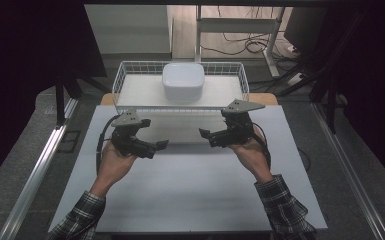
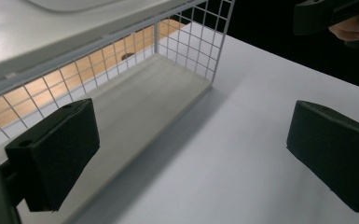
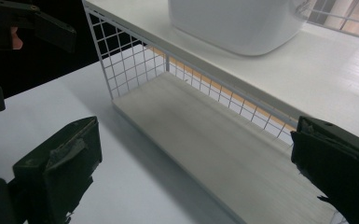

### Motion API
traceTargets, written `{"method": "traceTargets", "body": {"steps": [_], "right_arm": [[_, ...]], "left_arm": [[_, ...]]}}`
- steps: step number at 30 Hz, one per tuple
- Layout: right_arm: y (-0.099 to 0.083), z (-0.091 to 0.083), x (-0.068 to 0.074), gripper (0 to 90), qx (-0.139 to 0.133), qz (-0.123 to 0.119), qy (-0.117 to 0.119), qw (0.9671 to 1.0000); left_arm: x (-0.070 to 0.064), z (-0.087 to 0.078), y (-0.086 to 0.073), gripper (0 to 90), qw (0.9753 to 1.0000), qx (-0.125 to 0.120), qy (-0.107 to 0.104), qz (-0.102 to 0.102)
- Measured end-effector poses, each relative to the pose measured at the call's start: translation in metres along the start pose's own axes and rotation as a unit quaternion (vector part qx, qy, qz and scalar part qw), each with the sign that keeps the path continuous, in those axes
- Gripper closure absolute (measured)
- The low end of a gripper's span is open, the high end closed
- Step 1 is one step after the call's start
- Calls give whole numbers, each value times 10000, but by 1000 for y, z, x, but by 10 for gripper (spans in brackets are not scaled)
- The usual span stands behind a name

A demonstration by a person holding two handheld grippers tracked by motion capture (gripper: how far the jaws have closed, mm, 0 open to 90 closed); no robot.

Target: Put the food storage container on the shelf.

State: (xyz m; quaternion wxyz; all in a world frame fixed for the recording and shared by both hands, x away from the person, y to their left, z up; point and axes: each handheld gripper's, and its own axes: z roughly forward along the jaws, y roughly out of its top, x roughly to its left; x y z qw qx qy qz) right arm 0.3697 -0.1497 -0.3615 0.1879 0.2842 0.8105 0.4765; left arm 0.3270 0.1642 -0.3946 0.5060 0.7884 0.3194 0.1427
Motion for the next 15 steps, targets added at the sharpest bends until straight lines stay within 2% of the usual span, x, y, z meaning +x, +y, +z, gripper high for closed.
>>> {"method": "traceTargets", "body": {"steps": [7, 9, 13, 15], "right_arm": [[-13, -1, 6, 13, -1, -38, 15, 10000], [-17, -1, 8, 12, -13, -40, 13, 10000], [-23, -1, 10, 9, -5, -16, 25, 10000], [-29, 0, 12, 2, 31, -6, -7, 10000]], "left_arm": [[-6, 1, -12, 22, 9999, 100, -62, 24], [-8, 1, -17, 21, 9999, 142, -18, 50], [-11, 2, -24, 20, 9999, 133, 11, 42], [-13, 3, -31, 20, 10000, 70, -3, -34]]}}
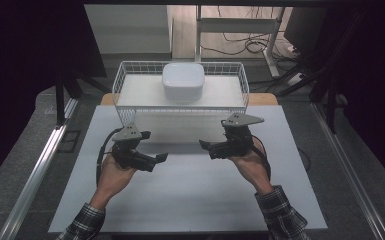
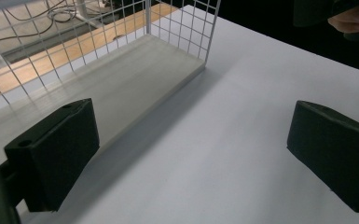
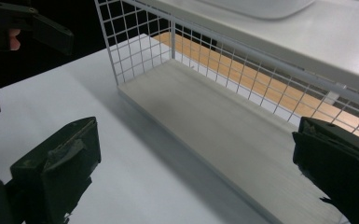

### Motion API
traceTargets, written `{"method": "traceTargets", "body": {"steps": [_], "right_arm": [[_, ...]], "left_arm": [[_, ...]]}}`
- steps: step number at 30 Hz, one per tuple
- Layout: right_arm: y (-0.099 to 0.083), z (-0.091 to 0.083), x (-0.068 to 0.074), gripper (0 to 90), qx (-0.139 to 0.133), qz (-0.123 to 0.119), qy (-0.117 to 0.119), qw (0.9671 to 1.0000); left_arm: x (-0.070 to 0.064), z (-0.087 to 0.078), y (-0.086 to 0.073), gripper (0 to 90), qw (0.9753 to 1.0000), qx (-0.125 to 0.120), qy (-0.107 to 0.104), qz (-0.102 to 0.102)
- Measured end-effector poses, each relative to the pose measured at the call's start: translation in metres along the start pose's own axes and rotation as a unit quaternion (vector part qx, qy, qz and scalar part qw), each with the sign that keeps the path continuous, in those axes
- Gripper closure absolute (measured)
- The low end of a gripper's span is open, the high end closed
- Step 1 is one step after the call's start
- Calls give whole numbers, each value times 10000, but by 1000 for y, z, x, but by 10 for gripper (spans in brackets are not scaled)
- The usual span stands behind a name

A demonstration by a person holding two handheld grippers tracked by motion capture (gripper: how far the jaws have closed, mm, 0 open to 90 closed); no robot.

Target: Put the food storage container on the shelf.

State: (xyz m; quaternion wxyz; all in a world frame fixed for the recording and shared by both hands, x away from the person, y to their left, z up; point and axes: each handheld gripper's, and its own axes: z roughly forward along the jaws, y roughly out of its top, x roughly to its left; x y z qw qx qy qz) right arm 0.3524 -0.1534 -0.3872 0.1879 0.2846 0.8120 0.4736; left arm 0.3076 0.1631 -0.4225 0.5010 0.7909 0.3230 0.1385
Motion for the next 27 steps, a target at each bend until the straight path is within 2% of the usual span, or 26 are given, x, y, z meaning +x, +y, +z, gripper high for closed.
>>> {"method": "traceTargets", "body": {"steps": [8, 13, 15, 21, 27], "right_arm": [[-14, 2, 4, 0, 48, 53, 13, 10000], [-22, 2, 8, 0, 127, -48, -4, 9999], [-25, 2, 10, 0, 155, -81, -4, 9998], [-37, -1, 14, 0, 123, -162, 48, 9998], [-48, -4, 17, 0, 103, -117, 116, 9998]], "left_arm": [[-4, 4, -17, 20, 10000, -9, -50, -58], [-8, 7, -26, 18, 10000, 29, -78, -31], [-9, 7, -29, 17, 10000, 81, -24, 0], [-12, 6, -40, 16, 9999, 86, 9, -88], [-13, 4, -49, 16, 9999, 121, 33, -116]]}}
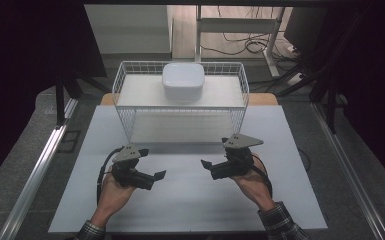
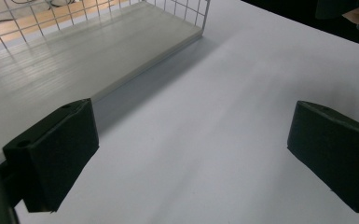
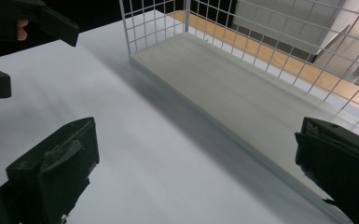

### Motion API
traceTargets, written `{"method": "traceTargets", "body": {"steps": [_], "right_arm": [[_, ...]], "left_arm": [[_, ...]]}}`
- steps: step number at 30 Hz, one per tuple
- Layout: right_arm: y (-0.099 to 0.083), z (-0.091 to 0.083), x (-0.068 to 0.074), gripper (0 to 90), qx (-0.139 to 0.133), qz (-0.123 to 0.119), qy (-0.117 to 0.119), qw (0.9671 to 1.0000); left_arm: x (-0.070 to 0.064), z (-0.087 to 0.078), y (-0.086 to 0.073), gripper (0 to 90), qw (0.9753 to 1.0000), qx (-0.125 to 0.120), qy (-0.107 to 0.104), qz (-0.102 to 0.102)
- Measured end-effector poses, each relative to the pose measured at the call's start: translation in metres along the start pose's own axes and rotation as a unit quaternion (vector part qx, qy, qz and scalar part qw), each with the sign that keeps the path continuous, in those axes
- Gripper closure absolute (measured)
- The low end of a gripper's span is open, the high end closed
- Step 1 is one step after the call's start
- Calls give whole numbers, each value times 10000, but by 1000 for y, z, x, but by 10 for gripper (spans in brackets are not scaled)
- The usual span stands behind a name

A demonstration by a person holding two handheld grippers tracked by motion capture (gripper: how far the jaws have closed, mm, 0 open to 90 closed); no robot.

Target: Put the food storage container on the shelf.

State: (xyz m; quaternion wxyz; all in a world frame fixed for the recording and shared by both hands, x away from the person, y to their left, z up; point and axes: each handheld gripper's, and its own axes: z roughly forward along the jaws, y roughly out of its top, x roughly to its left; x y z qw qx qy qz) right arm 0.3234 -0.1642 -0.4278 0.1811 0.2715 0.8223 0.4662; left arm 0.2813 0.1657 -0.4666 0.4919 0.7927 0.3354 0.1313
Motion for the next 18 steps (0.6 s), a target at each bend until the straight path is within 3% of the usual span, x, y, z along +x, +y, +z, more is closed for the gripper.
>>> {"method": "traceTargets", "body": {"steps": [5, 18], "right_arm": [[-7, -4, -1, 0, -3, 116, -36, 9999], [-30, -21, 2, 0, 161, 147, -229, 9995]], "left_arm": [[-2, -3, -9, 16, 10000, 42, 43, -39], [-11, -11, -26, 20, 9999, 93, 115, -89]]}}
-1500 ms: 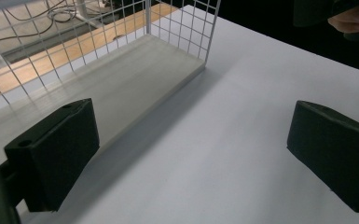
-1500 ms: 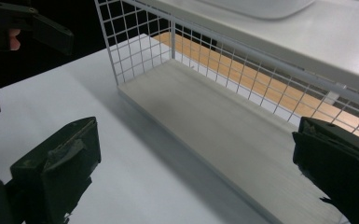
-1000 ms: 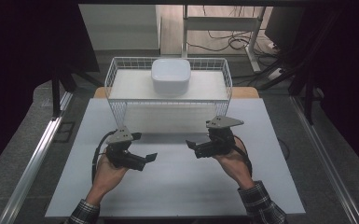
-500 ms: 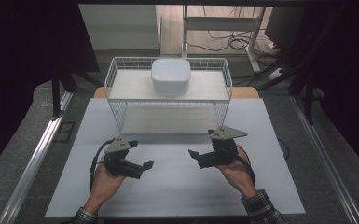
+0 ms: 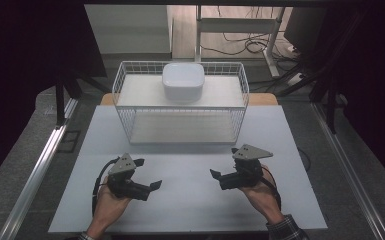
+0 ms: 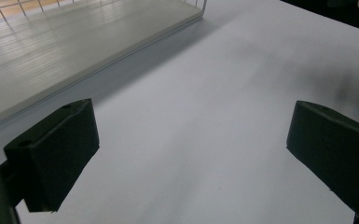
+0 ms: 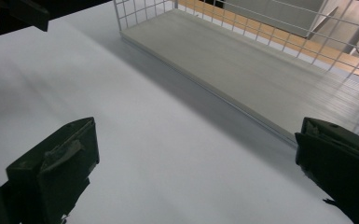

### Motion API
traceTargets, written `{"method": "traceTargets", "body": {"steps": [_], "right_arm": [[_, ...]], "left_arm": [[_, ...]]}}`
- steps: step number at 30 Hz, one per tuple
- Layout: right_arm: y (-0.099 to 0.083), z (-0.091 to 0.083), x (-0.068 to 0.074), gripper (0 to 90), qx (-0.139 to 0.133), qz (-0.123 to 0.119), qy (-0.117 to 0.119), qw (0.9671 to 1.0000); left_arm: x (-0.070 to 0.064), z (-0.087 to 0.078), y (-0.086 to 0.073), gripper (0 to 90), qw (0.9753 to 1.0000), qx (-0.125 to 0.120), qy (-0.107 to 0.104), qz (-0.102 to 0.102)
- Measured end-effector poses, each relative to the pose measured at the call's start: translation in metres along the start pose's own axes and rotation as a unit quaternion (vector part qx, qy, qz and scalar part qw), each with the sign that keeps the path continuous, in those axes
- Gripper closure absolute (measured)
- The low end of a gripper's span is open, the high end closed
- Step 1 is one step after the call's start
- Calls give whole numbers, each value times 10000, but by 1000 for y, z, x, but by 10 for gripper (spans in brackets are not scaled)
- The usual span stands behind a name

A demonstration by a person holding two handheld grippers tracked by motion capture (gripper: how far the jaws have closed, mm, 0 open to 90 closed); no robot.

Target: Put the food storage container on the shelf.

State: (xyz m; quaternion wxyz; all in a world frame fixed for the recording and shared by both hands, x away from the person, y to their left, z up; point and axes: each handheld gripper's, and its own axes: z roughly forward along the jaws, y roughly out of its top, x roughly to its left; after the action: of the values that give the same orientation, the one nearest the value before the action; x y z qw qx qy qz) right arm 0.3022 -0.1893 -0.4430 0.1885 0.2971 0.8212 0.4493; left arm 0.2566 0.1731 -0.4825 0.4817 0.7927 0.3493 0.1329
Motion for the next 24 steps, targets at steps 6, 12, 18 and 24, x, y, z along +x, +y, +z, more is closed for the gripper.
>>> {"method": "traceTargets", "body": {"steps": [6, 12, 18, 24], "right_arm": [[-10, -8, 0, 0, -23, 13, -85, 10000], [-22, -15, -1, 0, 12, 57, -159, 9999], [-32, -21, -2, 0, 33, 98, -232, 9997], [-42, -25, 0, 0, 89, 87, -311, 9994]], "left_arm": [[-2, -3, -8, 18, 9999, 13, 100, -28], [-3, -8, -19, 11, 9997, 33, 233, -35], [-5, -14, -29, 12, 9995, 54, 324, -36], [-7, -18, -39, 9, 9990, 125, 441, 7]]}}
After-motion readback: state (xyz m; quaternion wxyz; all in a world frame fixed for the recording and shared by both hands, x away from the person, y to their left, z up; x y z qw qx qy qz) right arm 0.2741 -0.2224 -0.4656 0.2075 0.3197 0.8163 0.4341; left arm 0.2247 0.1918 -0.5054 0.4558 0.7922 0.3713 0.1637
